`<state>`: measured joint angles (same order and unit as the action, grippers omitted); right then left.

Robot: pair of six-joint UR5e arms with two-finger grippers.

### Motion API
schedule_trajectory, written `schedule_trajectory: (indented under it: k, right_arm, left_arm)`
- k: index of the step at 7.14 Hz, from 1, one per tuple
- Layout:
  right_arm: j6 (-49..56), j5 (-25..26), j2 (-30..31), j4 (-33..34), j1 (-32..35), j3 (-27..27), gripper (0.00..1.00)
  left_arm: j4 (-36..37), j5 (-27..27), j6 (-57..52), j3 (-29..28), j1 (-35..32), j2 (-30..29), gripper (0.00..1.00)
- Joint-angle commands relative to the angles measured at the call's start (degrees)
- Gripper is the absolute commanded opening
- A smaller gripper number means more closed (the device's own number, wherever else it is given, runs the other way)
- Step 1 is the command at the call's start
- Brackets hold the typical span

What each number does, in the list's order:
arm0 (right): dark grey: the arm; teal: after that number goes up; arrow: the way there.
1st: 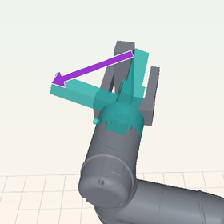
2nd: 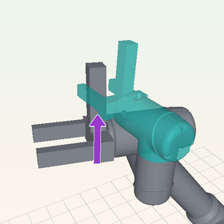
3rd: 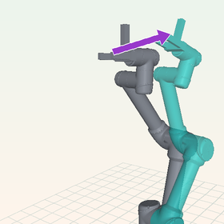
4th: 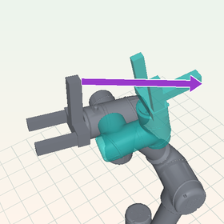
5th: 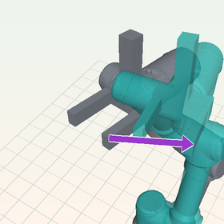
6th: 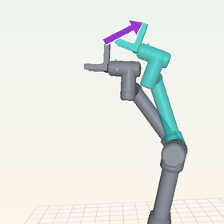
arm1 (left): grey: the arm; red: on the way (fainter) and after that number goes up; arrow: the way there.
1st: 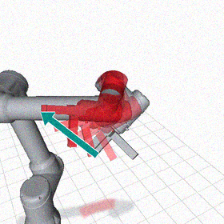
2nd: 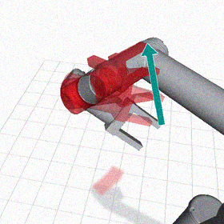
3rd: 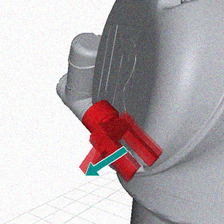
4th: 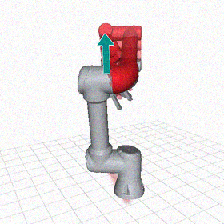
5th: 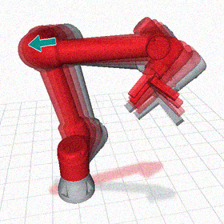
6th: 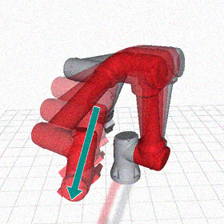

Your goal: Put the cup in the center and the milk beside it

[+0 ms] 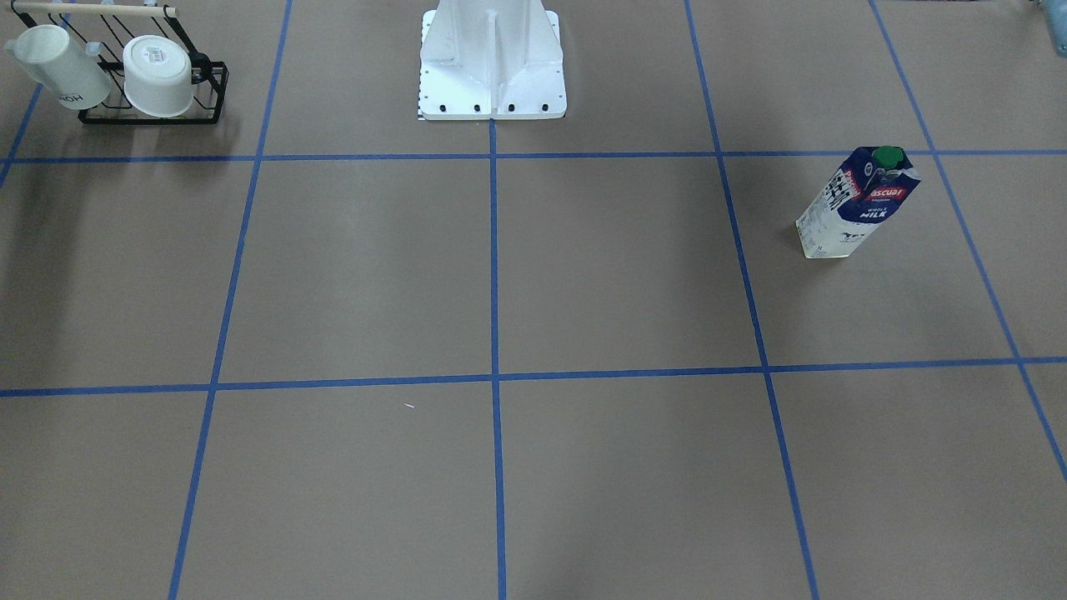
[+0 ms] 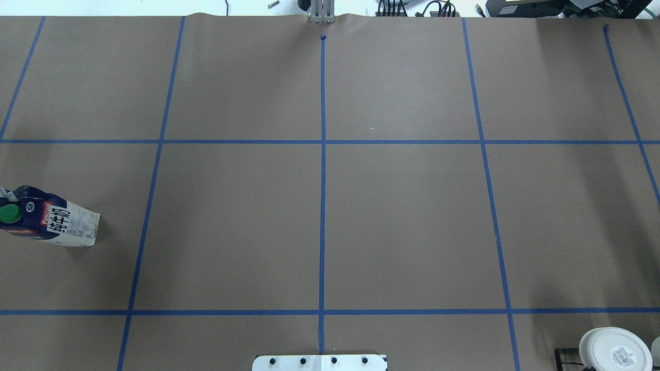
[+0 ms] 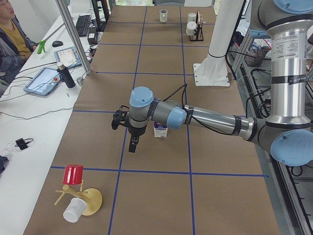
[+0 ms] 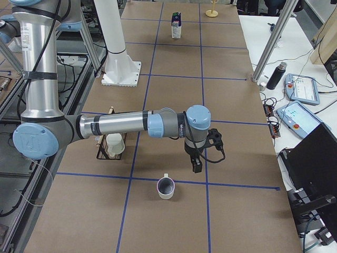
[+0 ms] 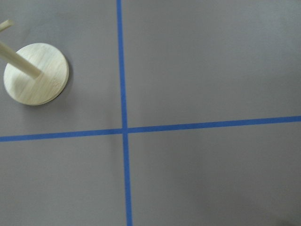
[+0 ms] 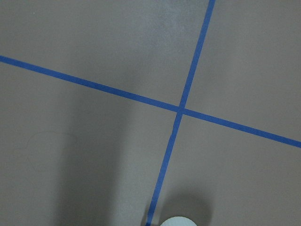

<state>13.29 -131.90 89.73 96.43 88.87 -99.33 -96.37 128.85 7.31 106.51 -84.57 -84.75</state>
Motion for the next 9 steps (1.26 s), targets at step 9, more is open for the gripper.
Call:
schedule_trajectory:
  k: [9]
  right_arm:
    - [2.9,-2.4,0.6,4.7,0.9,-1.9,1.0]
  left_arm:
    - [0.6,5.1,-2.4,3.9,-1.0,5.7,0.98]
